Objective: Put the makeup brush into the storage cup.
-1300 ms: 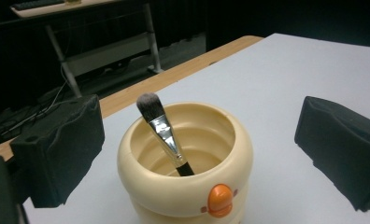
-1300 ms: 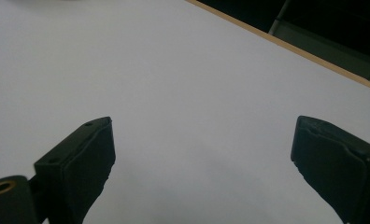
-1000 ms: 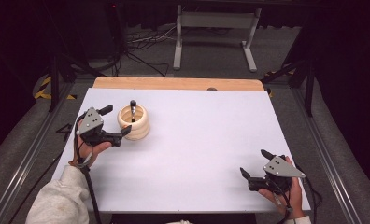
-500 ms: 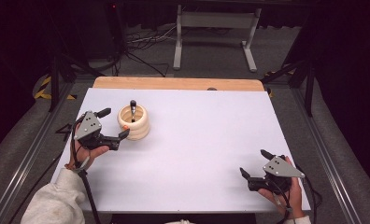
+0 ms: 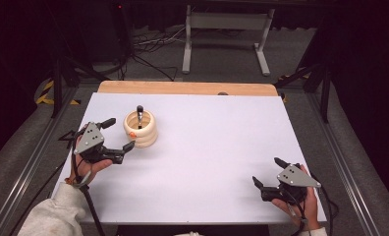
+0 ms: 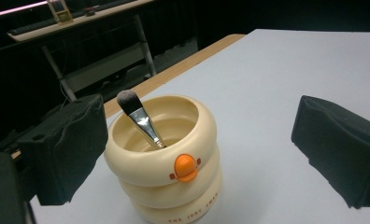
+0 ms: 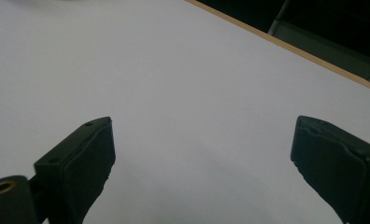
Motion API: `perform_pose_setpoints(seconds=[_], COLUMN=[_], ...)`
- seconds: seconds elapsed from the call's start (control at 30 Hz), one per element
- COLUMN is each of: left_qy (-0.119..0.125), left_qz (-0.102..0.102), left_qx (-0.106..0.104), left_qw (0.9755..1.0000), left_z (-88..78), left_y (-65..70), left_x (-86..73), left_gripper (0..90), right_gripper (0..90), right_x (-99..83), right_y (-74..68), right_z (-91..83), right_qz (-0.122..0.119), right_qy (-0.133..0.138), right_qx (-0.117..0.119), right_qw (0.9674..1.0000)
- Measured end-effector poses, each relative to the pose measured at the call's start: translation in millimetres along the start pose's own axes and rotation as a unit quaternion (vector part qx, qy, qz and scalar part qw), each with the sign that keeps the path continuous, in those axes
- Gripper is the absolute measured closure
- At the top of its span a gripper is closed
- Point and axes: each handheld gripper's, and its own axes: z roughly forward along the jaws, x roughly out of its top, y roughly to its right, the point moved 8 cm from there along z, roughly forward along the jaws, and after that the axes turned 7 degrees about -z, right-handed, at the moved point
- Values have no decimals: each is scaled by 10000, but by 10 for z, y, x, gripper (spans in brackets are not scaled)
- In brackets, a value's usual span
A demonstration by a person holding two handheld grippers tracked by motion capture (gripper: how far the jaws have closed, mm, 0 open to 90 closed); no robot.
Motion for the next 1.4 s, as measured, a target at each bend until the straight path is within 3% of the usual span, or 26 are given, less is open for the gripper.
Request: perform_pose_setpoints(seconds=[0.23,0.7,1.4], left_qy=[-57,-76,-275], left_qz=[84,59,39], left_qx=[-65,-147,-481], left_qw=[9999,9998,9985], left_z=[-30,-116,-129], left_y=[64,146,363], left_x=[-38,-110,-275], left_gripper=[48,47,45], right_gripper=[74,74,74], right_x=[2,3,10], right_y=[1,-1,-3], right_z=[-1,-4,-7], right_qz=[-34,-35,-36], right_qy=[2,0,23], right_qx=[-21,-18,-17], right_qw=[10000,10000,10000])
